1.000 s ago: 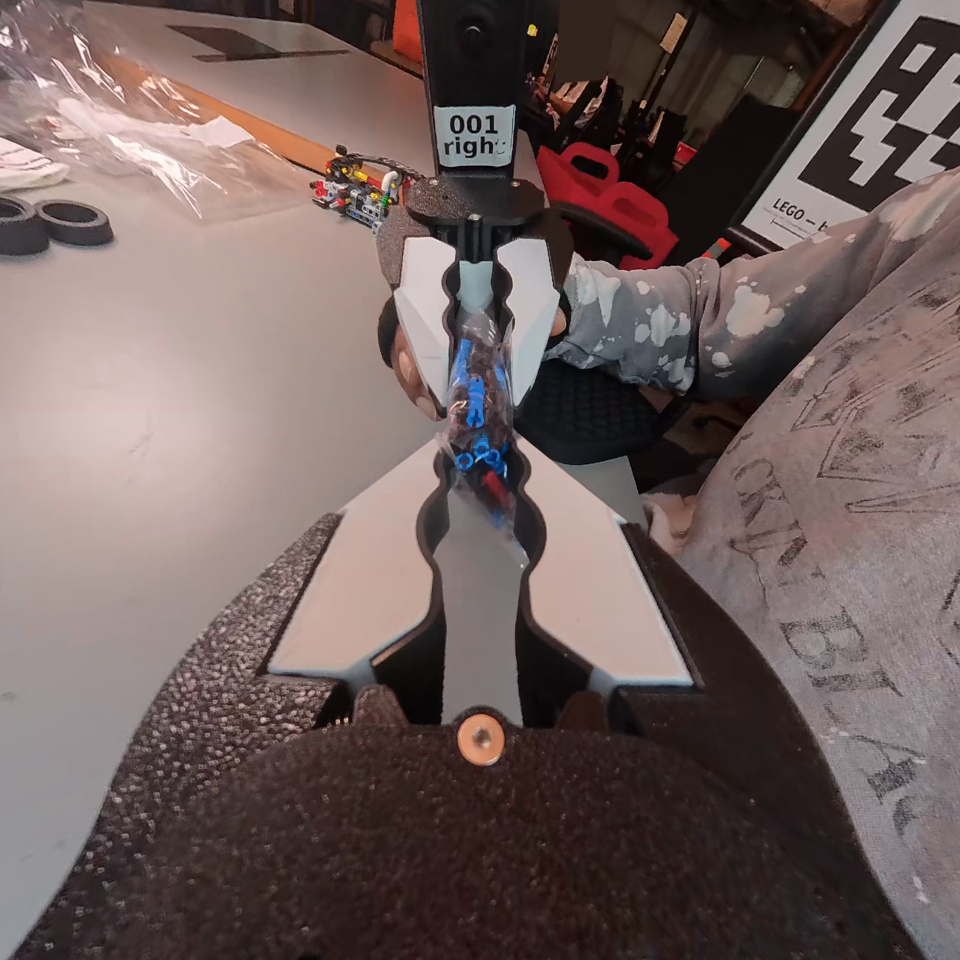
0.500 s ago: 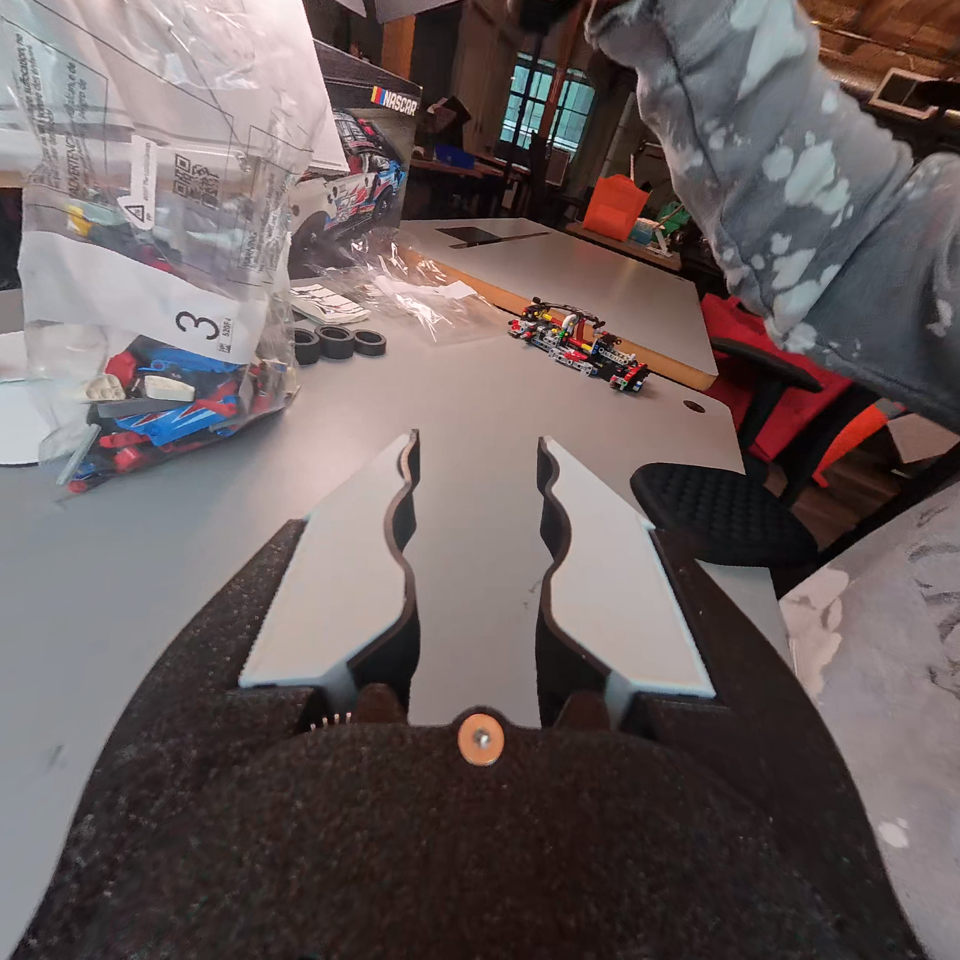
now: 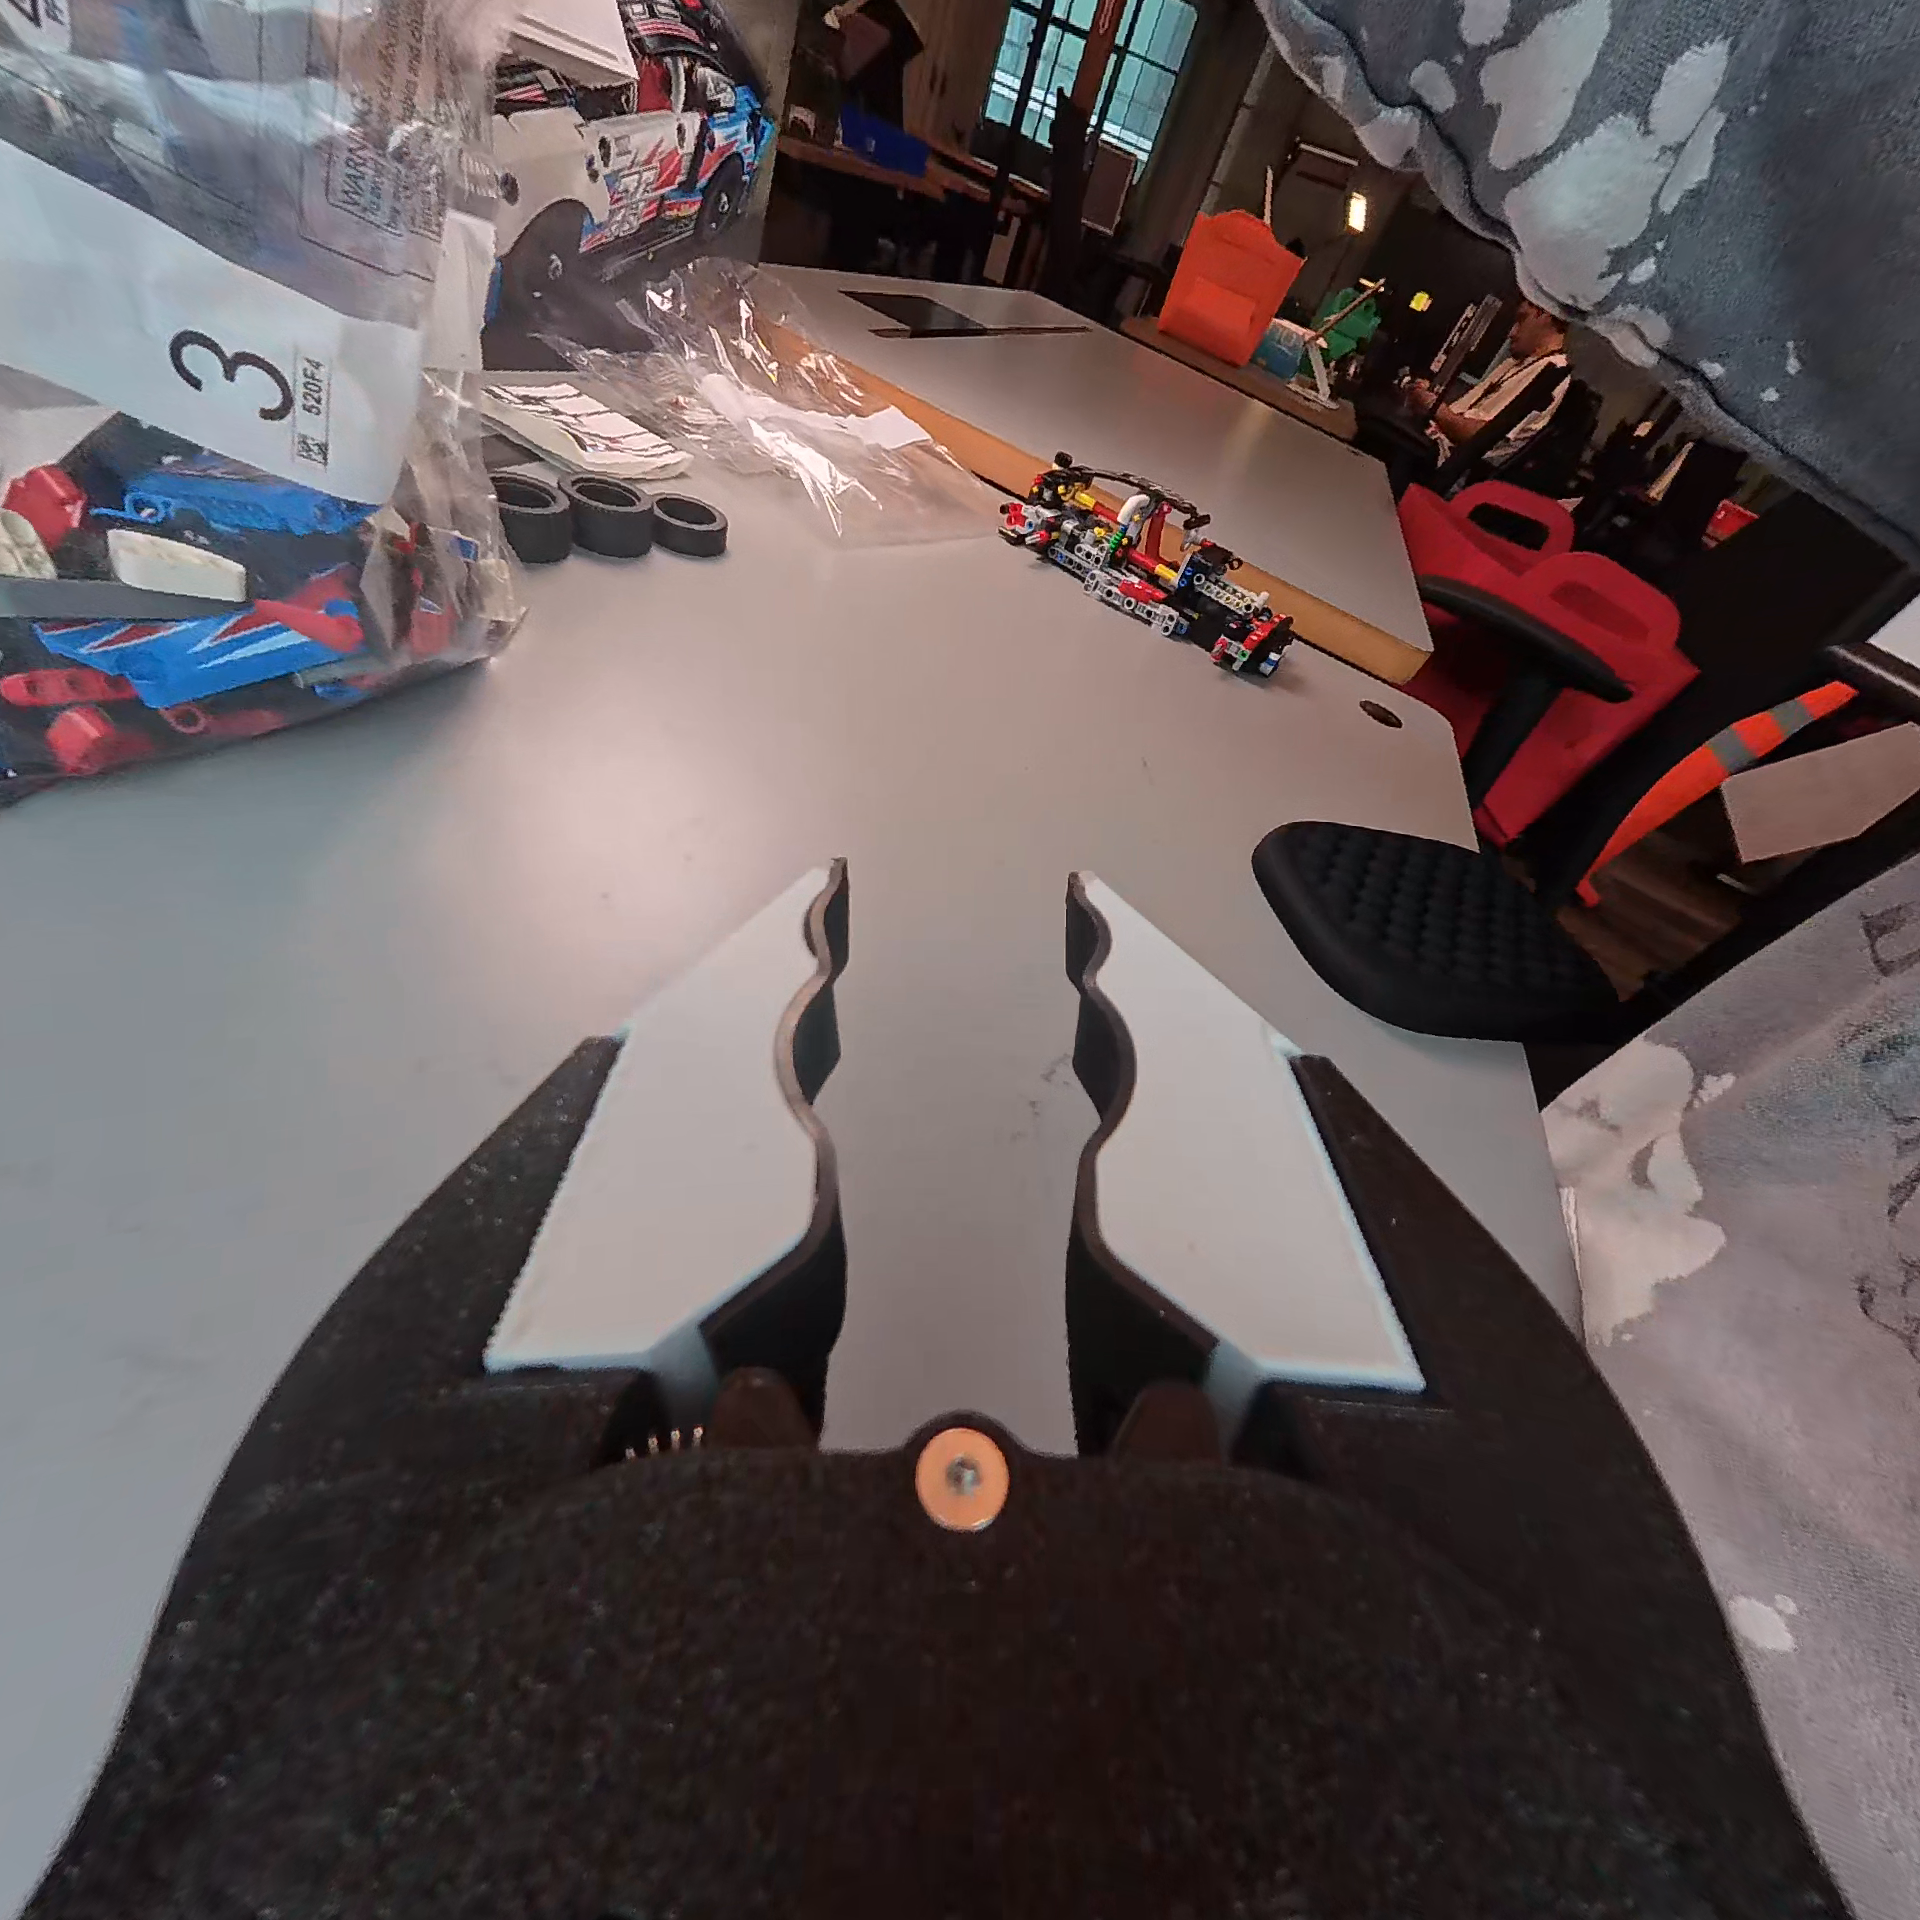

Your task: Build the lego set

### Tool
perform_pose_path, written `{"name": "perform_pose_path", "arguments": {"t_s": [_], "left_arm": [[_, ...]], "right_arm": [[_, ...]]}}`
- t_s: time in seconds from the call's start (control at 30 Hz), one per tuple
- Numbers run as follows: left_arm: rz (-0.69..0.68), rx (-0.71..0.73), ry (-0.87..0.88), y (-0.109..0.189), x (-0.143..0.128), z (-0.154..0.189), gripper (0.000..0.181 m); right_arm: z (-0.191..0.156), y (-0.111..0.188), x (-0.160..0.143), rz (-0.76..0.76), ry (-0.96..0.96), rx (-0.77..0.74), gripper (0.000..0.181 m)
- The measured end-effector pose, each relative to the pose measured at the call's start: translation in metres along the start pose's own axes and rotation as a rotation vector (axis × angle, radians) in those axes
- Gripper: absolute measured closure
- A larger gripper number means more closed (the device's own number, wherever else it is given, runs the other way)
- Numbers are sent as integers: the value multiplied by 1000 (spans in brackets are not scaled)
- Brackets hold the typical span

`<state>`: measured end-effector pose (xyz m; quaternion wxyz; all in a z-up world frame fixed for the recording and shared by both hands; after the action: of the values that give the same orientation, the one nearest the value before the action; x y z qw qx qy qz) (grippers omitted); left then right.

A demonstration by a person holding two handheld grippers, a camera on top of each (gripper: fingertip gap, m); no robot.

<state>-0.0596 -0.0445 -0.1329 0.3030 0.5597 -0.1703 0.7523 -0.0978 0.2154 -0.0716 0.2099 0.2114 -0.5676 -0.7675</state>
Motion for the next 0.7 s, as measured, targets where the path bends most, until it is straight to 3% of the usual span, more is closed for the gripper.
{"name": "perform_pose_path", "arguments": {"t_s": [0.03, 0.17, 0.27, 0.33, 0.43, 0.53, 0.7], "left_arm": [[0, -5, 1, 0, 0, 1, 140], [-1, -9, -6, 1, 0, 2, 140], [4, -14, 2, 2, 0, 1, 140], [2, -17, 12, 2, 0, 1, 140], [4, -19, 19, 2, 0, 0, 140], [-5, -23, 28, 1, -2, 0, 140], [-15, -18, 26, -1, -3, 0, 139]], "right_arm": [[3, -5, 5, -3, 32, -24, 170], [-26, -16, 28, 85, 140, 146, 171], [-3, -19, 27, 75, 105, 29, 171], [-29, -19, 26, 83, 102, 183, 170], [-14, -16, 13, 5, 122, 42, 169], [-34, -6, 12, 45, 119, 138, 170], [-28, -8, -2, -41, 144, 18, 154]]}}
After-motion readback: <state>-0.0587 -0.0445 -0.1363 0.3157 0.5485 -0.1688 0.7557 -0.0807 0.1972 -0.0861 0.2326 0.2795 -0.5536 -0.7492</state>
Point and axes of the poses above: each gripper's, where its closed fingertips meet, y back along the fingers, x out of its top, z = x × y across the jaws, the point moved 3 cm from there along y, back along the fingers, and after that the axes turned 7 degrees about z, right-handed, at the moved point
